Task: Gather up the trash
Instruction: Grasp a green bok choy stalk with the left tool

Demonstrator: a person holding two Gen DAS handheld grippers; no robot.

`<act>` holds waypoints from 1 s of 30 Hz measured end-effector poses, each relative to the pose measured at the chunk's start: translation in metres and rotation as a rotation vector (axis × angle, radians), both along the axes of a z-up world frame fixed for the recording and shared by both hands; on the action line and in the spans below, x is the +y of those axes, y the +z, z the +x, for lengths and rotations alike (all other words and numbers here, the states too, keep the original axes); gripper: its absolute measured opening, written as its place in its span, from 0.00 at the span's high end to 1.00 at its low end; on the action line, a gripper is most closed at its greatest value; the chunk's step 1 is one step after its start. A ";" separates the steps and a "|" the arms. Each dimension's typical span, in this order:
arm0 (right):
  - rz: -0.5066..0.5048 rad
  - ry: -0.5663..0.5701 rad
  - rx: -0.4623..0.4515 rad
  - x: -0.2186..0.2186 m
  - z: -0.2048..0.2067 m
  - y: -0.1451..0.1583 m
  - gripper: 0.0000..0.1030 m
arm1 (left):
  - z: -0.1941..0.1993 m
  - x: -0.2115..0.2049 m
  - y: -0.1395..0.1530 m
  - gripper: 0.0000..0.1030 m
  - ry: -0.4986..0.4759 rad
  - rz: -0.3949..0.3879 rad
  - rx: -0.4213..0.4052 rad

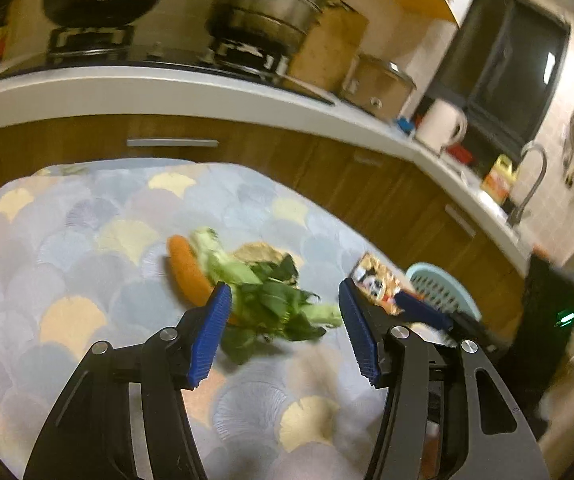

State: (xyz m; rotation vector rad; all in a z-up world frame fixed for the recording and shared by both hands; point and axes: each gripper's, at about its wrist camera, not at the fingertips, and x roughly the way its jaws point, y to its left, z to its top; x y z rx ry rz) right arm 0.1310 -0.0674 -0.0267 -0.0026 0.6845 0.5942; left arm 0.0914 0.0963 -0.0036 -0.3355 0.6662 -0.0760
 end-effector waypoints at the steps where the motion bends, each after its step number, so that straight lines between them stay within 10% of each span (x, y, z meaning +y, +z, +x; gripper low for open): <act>1: 0.011 -0.013 0.007 -0.004 0.002 -0.001 0.40 | 0.004 -0.004 -0.003 0.48 0.007 0.027 0.015; 7: 0.051 -0.035 0.032 -0.015 0.007 -0.003 0.40 | 0.017 -0.006 -0.027 0.66 0.080 0.099 0.099; 12: 0.029 -0.012 0.017 -0.008 0.003 -0.003 0.40 | 0.000 0.018 -0.021 0.87 0.088 -0.030 0.018; 24: -0.091 0.179 0.013 0.036 0.001 -0.002 0.40 | -0.079 0.067 -0.002 0.89 0.061 -0.199 -0.086; 30: -0.153 0.324 0.043 0.063 0.007 -0.009 0.40 | -0.107 0.083 -0.019 0.89 0.068 -0.143 -0.014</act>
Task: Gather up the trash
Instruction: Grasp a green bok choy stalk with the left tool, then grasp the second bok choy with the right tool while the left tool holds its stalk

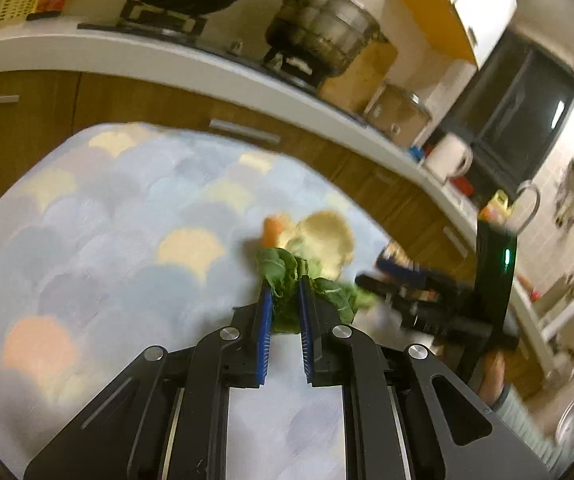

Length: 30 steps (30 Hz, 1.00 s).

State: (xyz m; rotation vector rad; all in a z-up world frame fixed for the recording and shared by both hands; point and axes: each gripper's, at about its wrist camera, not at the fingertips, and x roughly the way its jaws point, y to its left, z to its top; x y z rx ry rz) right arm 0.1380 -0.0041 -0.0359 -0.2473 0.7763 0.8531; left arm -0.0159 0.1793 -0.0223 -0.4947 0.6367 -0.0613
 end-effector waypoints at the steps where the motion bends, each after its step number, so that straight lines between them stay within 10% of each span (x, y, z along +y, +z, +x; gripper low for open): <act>1: -0.010 0.018 0.009 0.003 0.000 -0.002 0.40 | -0.003 -0.001 -0.003 0.90 -0.010 0.015 0.013; 6: -0.012 0.054 0.055 0.005 0.000 -0.007 0.40 | -0.015 -0.019 -0.016 0.89 -0.125 0.076 0.089; 10: -0.005 0.090 0.086 0.002 -0.004 -0.009 0.40 | -0.011 -0.027 -0.010 0.51 -0.133 0.126 0.068; 16: -0.030 0.120 0.074 -0.001 -0.020 -0.011 0.40 | 0.023 -0.035 -0.001 0.38 -0.171 0.222 0.066; 19: -0.023 0.112 0.064 -0.003 -0.020 -0.010 0.40 | 0.044 -0.041 -0.018 0.43 -0.225 0.249 0.143; 23: -0.016 0.108 0.031 -0.003 -0.019 -0.004 0.40 | 0.053 -0.050 -0.031 0.74 -0.242 0.297 0.225; 30: -0.069 0.161 0.071 0.010 -0.011 -0.013 0.40 | 0.018 -0.018 -0.021 0.75 -0.118 0.142 0.140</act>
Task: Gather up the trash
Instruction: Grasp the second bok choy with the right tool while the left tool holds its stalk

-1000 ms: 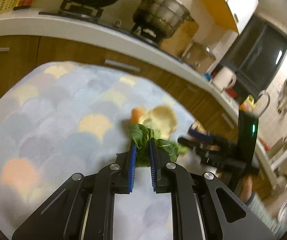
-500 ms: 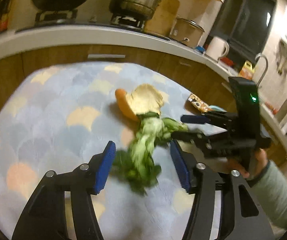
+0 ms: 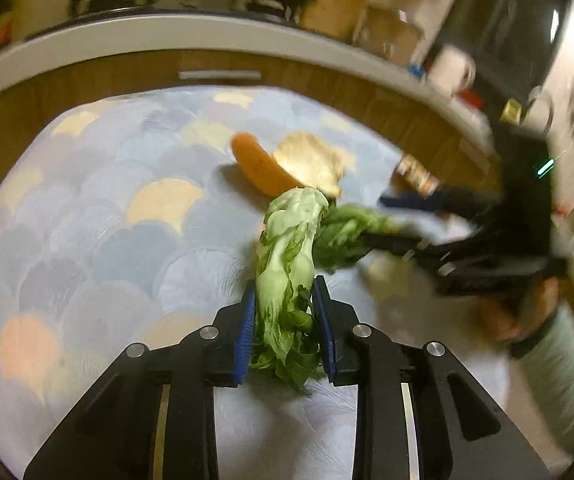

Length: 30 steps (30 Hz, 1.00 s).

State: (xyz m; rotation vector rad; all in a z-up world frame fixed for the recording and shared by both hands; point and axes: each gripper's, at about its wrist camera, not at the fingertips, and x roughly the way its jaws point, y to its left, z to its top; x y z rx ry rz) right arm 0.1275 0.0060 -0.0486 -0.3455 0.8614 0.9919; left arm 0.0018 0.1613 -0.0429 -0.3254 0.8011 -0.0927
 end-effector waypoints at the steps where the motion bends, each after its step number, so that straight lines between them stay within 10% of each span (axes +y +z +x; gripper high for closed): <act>1: -0.005 0.017 0.017 0.001 -0.001 -0.002 0.40 | -0.006 0.005 0.002 0.75 0.029 -0.010 -0.020; 4: -0.018 0.064 -0.021 0.002 -0.022 0.001 0.40 | -0.014 0.013 0.003 0.75 0.081 -0.020 -0.057; 8: -0.031 0.121 -0.047 0.004 -0.053 0.003 0.68 | -0.023 0.027 -0.001 0.75 0.143 -0.079 -0.127; 23: -0.062 0.040 -0.095 0.037 -0.068 -0.004 0.65 | -0.022 0.022 -0.003 0.75 0.140 -0.062 -0.138; 30: 0.033 -0.001 -0.086 0.018 -0.073 0.013 0.79 | -0.022 0.020 0.001 0.74 0.141 -0.086 -0.145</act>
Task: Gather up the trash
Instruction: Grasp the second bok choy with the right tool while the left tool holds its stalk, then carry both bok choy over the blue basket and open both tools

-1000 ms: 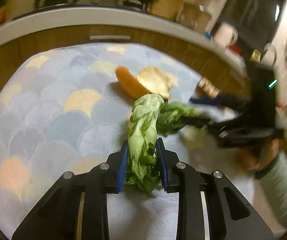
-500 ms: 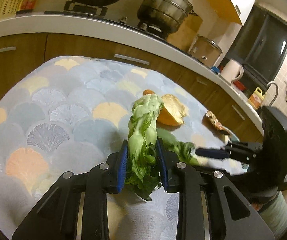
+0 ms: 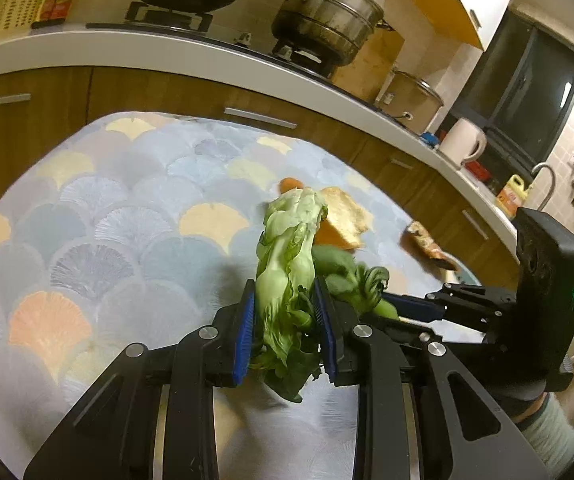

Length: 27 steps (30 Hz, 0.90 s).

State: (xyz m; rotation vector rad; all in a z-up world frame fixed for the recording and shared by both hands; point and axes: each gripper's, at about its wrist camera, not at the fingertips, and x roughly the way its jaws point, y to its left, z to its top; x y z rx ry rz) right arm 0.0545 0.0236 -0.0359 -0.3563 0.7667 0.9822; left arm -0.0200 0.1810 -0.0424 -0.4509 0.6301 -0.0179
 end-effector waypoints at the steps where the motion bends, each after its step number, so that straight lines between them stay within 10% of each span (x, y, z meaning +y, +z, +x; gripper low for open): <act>1: 0.021 -0.009 0.005 -0.006 0.001 0.004 0.79 | 0.000 -0.003 0.001 0.74 -0.004 0.002 -0.003; 27: 0.219 -0.557 -0.084 -0.256 0.061 0.044 0.79 | 0.126 -0.215 0.041 0.74 -0.375 0.058 -0.058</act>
